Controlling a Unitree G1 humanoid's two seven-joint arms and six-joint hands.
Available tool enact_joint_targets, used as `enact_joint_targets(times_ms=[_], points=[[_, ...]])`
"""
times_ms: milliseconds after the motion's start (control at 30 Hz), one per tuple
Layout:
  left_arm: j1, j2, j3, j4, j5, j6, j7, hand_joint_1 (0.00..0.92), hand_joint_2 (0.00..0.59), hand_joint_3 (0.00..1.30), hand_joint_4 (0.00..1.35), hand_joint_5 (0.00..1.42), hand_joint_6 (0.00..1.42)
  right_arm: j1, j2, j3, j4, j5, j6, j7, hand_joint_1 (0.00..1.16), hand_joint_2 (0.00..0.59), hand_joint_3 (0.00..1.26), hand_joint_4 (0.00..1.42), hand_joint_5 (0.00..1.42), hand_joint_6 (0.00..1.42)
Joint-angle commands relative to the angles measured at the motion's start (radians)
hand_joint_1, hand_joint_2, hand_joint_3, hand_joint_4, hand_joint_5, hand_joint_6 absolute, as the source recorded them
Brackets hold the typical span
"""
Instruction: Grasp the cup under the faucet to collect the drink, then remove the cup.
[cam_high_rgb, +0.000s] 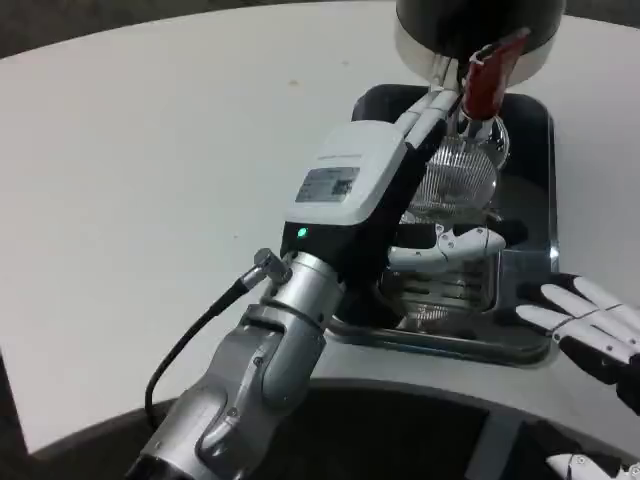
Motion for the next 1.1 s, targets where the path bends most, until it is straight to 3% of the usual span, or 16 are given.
enact_joint_targets(times_ms=[33,400,600,1100], points=[[0.036,0.002,0.015,-0.027,-0.018,-0.025,0.015,0.242,0.104,0.10,0.06,0.37,0.65,0.009,0.000,0.005,-0.001,0.002,-0.011,0.006,0.41,0.446,0.16,0.06,0.03,0.13],[0.098,0.027,0.045,-0.112,-0.014,-0.028,0.013,0.248,0.112,0.12,0.09,0.39,0.67,0.005,0.002,0.020,-0.003,-0.003,-0.007,0.006,0.41,0.446,0.18,0.07,0.03,0.13],[0.158,0.050,0.070,-0.202,-0.016,-0.026,0.004,0.249,0.117,0.12,0.08,0.34,0.57,0.004,0.001,0.017,-0.002,-0.001,-0.006,0.006,0.41,0.446,0.18,0.07,0.03,0.13],[0.371,0.099,0.204,-0.534,-0.096,-0.031,-0.070,0.236,0.113,0.14,0.10,0.36,0.64,-0.016,0.004,0.023,-0.004,0.000,0.017,0.009,0.41,0.446,0.19,0.07,0.04,0.13]])
